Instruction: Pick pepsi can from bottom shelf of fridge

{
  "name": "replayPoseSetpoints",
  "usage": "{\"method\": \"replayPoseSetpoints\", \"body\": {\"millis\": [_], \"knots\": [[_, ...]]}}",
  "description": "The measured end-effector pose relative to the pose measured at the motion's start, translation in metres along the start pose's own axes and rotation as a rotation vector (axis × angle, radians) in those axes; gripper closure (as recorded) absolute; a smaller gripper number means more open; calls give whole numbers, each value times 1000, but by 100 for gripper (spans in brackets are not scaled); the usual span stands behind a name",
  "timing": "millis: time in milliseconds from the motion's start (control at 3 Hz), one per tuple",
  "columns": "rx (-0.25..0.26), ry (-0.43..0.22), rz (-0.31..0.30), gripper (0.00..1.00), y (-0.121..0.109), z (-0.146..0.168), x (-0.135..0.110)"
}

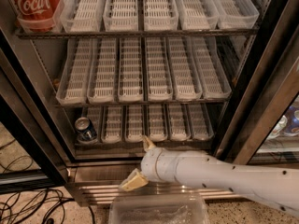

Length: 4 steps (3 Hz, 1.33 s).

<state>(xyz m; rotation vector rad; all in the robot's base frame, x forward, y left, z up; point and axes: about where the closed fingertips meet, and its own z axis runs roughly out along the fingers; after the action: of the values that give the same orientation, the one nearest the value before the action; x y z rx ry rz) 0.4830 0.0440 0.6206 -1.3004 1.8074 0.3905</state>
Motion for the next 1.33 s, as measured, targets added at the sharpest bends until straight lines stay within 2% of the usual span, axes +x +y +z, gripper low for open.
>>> {"method": "replayPoseSetpoints", "body": {"millis": [333,667,1000,1333], "knots": [[-9,-73,42,0,36,41,-2],[33,-155,80,0,49,67,-15],[33,-216,103,0,66,90,-32],[-15,-211,82,0,88,106,-34]]}}
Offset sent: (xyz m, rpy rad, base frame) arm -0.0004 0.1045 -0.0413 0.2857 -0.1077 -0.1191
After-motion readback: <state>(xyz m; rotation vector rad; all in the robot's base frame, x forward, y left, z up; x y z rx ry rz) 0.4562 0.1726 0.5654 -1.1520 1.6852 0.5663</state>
